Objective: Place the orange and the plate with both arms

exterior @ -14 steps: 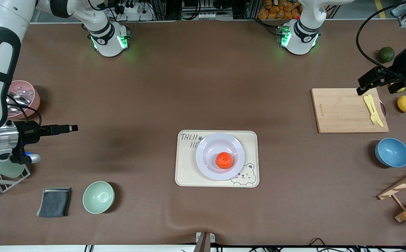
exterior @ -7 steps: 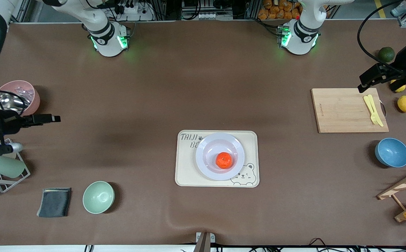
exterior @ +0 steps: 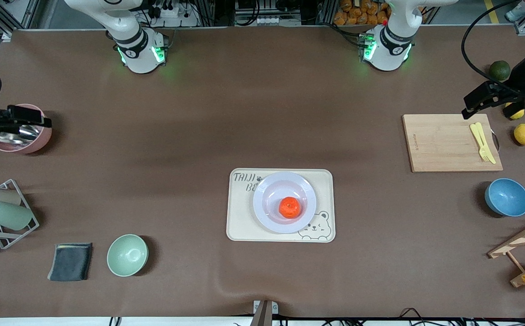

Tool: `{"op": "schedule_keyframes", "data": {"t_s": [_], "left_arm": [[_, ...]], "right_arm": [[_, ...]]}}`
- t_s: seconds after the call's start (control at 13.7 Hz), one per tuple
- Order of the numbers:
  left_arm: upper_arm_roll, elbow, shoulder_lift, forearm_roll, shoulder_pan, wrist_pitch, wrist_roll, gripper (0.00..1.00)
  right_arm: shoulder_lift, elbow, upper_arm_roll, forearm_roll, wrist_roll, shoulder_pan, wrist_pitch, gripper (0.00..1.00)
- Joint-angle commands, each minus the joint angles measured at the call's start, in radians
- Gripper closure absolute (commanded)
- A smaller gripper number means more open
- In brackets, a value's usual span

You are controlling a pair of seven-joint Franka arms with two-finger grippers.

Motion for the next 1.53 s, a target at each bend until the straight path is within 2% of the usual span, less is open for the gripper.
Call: {"op": "schedule_keyframes", "data": {"t_s": [0.0,0.37,0.58,0.8,1.32,1.46], "left_arm": [[0.005,0.000,-0.011,-0.009,0.004,-0.013,0.030,0.00],[0.008,-0.011,-0.024,-0.011,0.005,-0.004,0.032,0.00],[0.008,-0.014,-0.028,-0.009,0.005,0.005,0.032,0.00],[0.010,-0.008,-0.016,-0.008,0.004,0.021,0.038,0.00],[0.010,0.006,-0.005,0.029,0.004,0.021,0.072,0.00],[0.010,0.044,0.015,0.029,0.004,0.021,0.069,0.00]], "right_arm": [[-0.112,-0.064,0.194,-0.112,0.140,-0.086,0.006,0.00],[-0.198,-0.083,0.211,-0.120,0.152,-0.080,0.089,0.00],[-0.198,-0.081,0.205,-0.119,0.139,-0.092,0.098,0.00],[-0.192,-0.138,0.208,-0.117,0.139,-0.107,0.184,0.00],[-0.189,-0.143,0.210,-0.120,0.139,-0.103,0.186,0.00],[-0.189,-0.143,0.208,-0.123,0.139,-0.101,0.184,0.00]]}}
